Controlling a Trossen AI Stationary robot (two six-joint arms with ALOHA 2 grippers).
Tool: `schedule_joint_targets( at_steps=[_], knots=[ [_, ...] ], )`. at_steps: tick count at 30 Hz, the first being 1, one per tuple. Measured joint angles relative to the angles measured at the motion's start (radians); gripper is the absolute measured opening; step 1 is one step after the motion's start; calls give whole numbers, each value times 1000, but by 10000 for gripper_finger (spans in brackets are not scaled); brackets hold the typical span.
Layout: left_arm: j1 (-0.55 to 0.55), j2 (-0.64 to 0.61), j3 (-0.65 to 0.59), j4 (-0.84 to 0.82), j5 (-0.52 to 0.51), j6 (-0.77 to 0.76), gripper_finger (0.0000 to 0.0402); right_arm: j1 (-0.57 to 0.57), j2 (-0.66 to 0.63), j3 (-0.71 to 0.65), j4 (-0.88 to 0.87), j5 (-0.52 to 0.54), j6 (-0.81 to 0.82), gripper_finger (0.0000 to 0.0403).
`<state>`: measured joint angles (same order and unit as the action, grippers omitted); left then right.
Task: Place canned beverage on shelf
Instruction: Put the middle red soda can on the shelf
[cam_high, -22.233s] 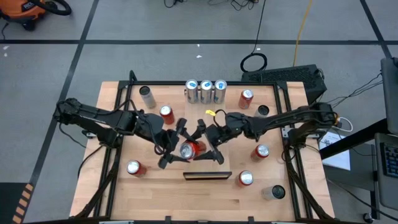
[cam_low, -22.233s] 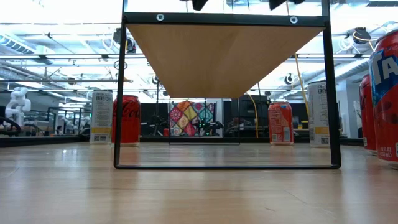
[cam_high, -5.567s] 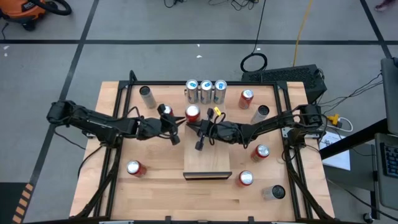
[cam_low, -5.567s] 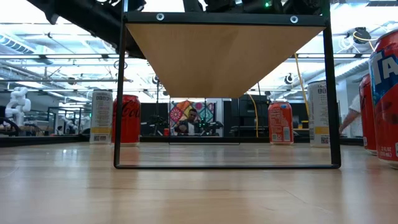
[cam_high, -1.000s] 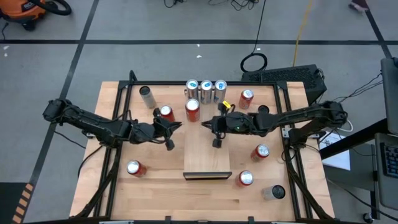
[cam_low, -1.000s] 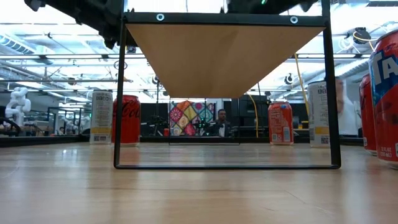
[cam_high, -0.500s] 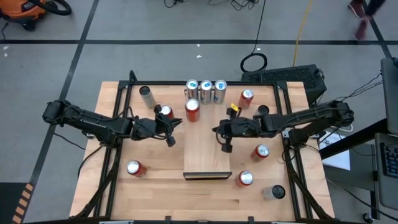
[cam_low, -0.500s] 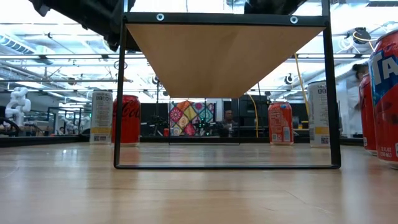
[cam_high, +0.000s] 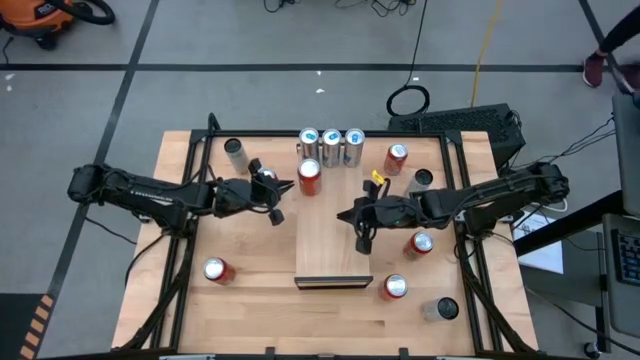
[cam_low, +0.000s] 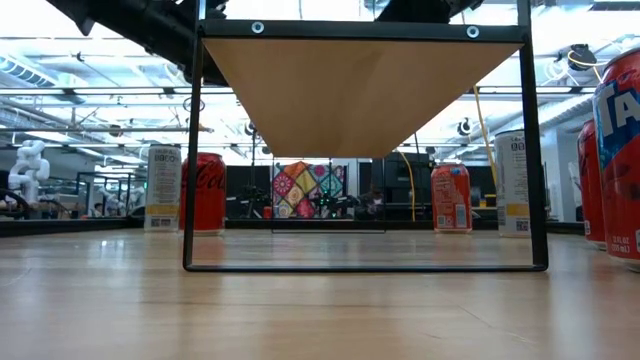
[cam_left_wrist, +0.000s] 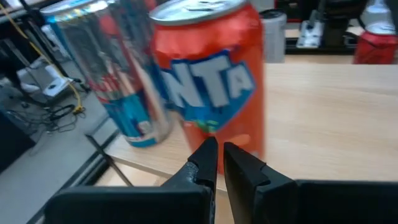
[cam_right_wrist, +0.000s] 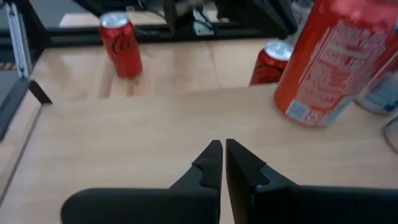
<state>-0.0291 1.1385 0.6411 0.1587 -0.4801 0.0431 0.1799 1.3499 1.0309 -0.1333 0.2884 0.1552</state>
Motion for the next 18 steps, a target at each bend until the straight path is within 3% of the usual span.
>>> schedule_joint_targets(
  at_steps=[4, 13, 18],
  knots=[
    [37, 0, 0, 21, 16, 24, 29, -1, 0, 0, 30, 1, -18, 0],
    [82, 0, 0, 26, 173, 20, 29, -1, 0, 0, 46, -1, -32, 0],
    [82, 0, 0, 28, 189, 24, 29, 0, 0, 0, 46, -1, -36, 0]
  ],
)
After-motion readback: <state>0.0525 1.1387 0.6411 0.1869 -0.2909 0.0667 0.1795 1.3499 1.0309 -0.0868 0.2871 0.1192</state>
